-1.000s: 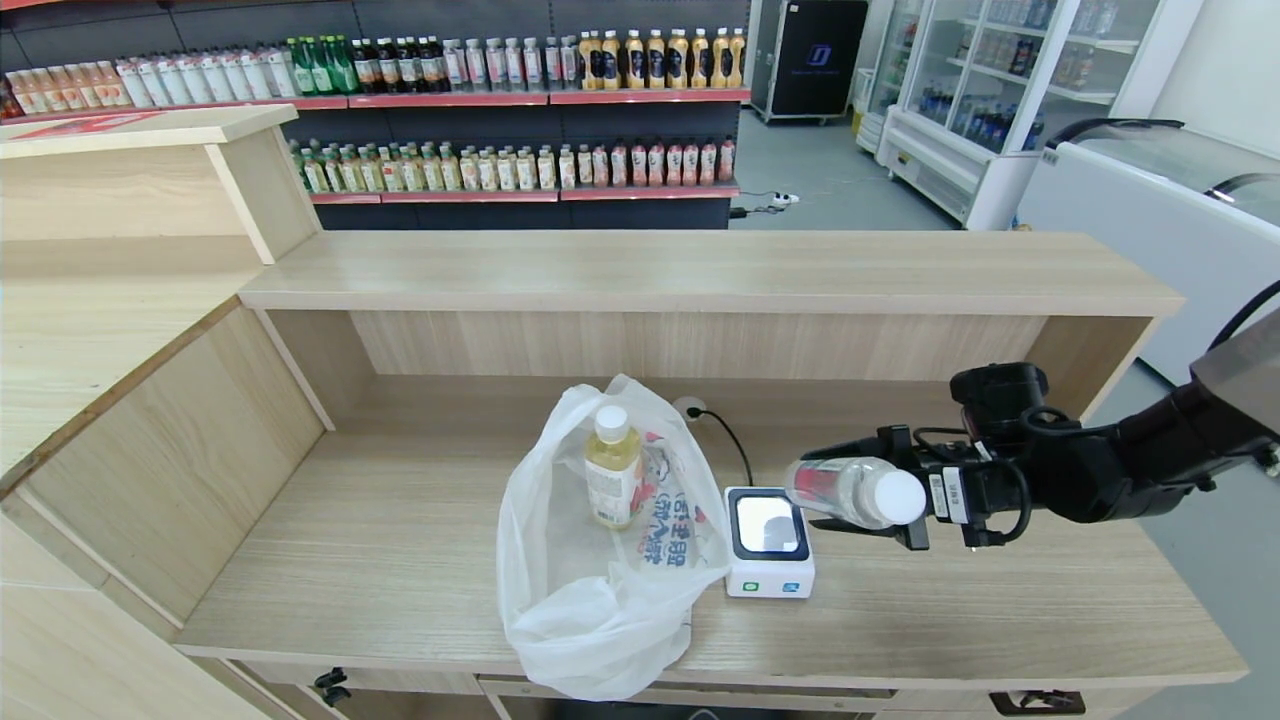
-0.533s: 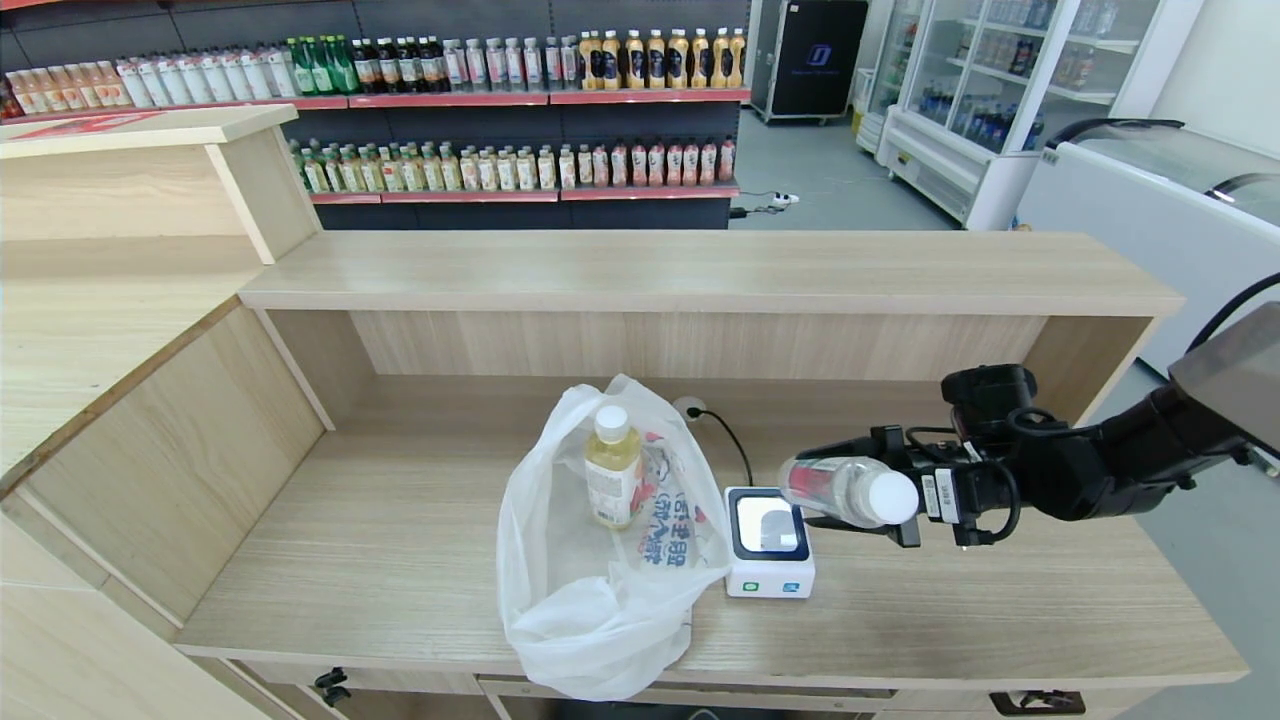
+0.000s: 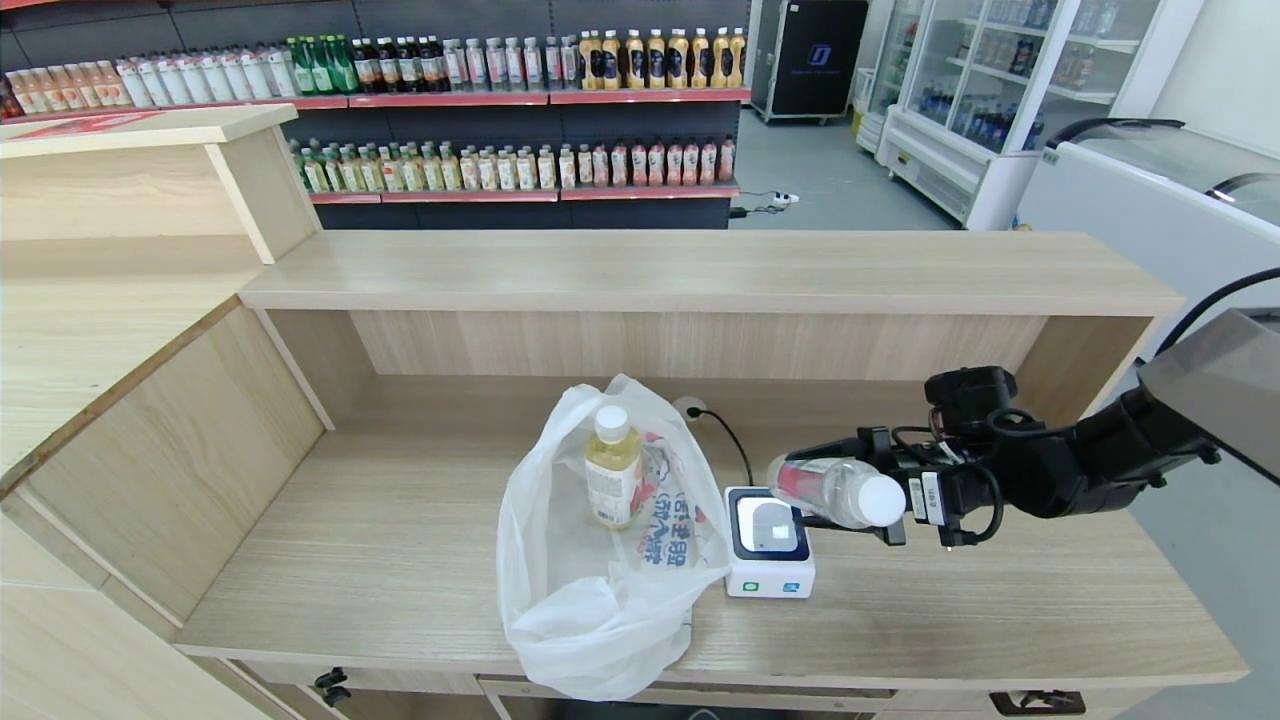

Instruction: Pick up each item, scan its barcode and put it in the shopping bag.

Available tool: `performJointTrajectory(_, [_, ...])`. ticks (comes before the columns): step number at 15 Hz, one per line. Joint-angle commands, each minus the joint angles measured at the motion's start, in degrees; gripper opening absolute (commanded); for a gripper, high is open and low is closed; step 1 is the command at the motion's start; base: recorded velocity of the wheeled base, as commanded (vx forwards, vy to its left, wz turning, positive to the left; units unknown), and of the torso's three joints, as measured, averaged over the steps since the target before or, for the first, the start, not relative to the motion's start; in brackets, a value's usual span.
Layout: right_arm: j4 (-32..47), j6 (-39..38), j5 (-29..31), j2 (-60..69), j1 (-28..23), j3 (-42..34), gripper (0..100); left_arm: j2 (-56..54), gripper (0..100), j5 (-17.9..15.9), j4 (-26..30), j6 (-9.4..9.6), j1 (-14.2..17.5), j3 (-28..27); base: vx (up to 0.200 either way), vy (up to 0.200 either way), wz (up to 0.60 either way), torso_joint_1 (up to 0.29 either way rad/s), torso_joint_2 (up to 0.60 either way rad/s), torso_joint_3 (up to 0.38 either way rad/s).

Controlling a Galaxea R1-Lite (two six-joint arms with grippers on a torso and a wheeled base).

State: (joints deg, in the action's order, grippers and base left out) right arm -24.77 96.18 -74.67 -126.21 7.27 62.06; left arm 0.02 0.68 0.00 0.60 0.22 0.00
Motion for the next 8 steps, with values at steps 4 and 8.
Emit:
performJointTrajectory(4, [0.0,0.2,-0.4,-1.5,0.6,1.0,0,0.0,0,0.0,0.0,0.02,0.0,0.0,0.0,0.0,0.0,0.0,0.0,0.0])
performJointTrajectory(8, [0.0,0.2,-0.4,-1.8,0.5,1.4,0,0.0,0,0.0,0.0,0.02,0.0,0.0,0.0,0.0,0.0,0.0,0.0,0.0])
